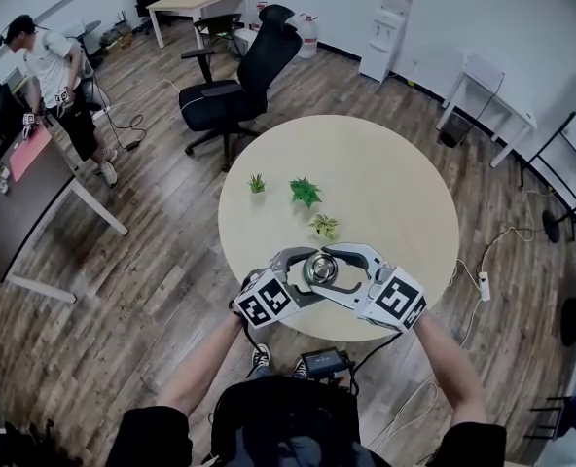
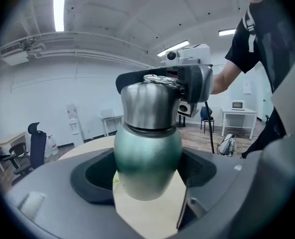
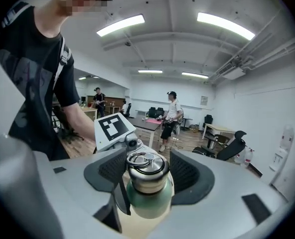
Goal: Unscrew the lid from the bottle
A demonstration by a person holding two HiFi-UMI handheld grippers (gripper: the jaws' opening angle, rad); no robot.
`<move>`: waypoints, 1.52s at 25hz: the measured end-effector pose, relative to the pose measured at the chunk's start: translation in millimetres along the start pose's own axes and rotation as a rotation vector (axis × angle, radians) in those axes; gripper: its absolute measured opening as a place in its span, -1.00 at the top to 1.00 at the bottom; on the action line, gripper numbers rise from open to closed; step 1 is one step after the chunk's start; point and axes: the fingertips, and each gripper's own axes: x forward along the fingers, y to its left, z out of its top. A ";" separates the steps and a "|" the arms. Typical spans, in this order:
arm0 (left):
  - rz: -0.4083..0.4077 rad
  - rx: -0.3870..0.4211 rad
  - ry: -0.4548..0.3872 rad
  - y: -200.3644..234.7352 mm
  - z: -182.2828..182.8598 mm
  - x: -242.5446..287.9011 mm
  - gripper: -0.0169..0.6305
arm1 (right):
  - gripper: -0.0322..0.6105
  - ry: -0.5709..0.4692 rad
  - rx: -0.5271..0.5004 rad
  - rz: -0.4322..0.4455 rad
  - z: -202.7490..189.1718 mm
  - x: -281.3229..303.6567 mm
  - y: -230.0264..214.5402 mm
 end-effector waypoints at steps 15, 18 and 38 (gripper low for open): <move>0.346 -0.138 0.030 31.7 -21.0 16.1 -0.20 | -0.03 0.042 0.360 -0.568 -33.2 13.1 -41.4; 0.379 -0.136 0.041 32.5 -22.8 16.1 -0.19 | 0.07 0.032 0.382 -0.588 -34.6 12.7 -42.9; -0.092 0.047 -0.060 -16.4 -13.2 -4.0 -0.19 | 0.08 0.042 0.072 0.140 -11.3 6.4 13.9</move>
